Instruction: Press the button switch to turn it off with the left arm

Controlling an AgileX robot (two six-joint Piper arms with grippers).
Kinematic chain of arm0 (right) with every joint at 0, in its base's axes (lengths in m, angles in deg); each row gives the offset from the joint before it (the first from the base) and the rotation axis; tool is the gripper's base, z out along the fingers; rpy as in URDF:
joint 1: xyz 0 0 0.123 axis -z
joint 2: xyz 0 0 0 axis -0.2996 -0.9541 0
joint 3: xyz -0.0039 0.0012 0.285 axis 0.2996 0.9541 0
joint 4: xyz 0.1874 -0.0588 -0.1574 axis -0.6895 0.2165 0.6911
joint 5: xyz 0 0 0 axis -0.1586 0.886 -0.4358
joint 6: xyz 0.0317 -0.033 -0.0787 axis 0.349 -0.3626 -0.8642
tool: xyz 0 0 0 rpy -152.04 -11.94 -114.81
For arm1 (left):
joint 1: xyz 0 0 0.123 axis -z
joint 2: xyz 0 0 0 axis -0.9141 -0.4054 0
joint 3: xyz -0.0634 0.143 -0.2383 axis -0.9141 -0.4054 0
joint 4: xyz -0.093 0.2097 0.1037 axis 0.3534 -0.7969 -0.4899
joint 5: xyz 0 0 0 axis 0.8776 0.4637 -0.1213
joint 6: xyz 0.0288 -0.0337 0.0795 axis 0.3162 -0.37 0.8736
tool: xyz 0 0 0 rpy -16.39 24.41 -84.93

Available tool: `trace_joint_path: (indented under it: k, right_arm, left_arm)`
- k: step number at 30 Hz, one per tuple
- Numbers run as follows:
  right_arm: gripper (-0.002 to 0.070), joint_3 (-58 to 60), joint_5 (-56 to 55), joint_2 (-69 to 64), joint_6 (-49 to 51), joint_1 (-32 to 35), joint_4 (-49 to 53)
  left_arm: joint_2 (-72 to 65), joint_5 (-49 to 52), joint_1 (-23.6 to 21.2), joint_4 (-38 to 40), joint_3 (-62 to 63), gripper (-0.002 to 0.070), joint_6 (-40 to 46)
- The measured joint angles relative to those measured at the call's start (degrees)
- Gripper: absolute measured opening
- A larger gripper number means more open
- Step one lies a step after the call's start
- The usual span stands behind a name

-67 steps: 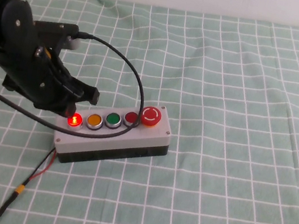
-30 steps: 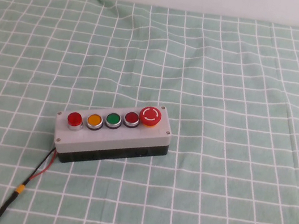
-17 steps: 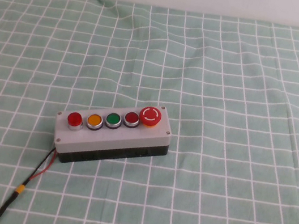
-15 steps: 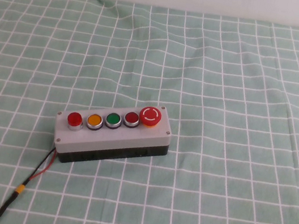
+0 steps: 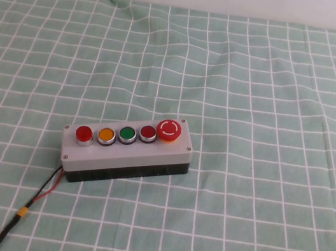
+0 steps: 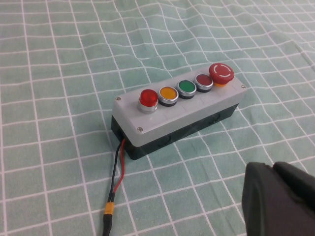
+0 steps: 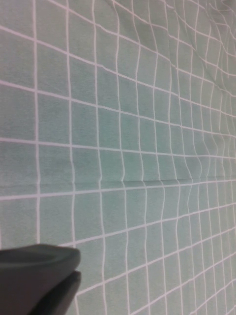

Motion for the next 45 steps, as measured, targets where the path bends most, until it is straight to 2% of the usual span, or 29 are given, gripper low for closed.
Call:
trace_joint_path:
  k: [14, 20, 25, 29, 35, 41, 45]
  right_arm:
    - [-0.0016, 0.00, 0.00, 0.00, 0.00, 0.00, 0.00]
    - [-0.0016, 0.00, 0.00, 0.00, 0.00, 0.00, 0.00]
    - [-0.0016, 0.00, 0.00, 0.00, 0.00, 0.00, 0.00]
    - [-0.0016, 0.00, 0.00, 0.00, 0.00, 0.00, 0.00]
    - [-0.0016, 0.00, 0.01, 0.00, 0.00, 0.00, 0.00]
    - [-0.0016, 0.00, 0.01, 0.00, 0.00, 0.00, 0.00]
    - [-0.0016, 0.00, 0.01, 0.00, 0.00, 0.00, 0.00]
  left_arm:
    - [1.69, -2.10, 0.00, -2.49, -1.55, -0.0003, 0.00]
    - [3.65, -13.72, -3.55, -3.30, -9.03, -0.0003, 0.00]
    - [7.98, -28.19, -6.86, -3.91, -21.31, -0.0003, 0.00]
    - [14.73, -34.78, -8.66, -4.68, -31.40, -0.0003, 0.00]
    - [19.56, -40.35, -10.93, -5.03, -41.46, -0.0003, 0.00]
    - [19.70, -42.18, -11.15, -8.35, -42.15, -0.0003, 0.00]
    - [19.70, -39.44, -11.15, -9.91, -42.15, -0.0003, 0.00]
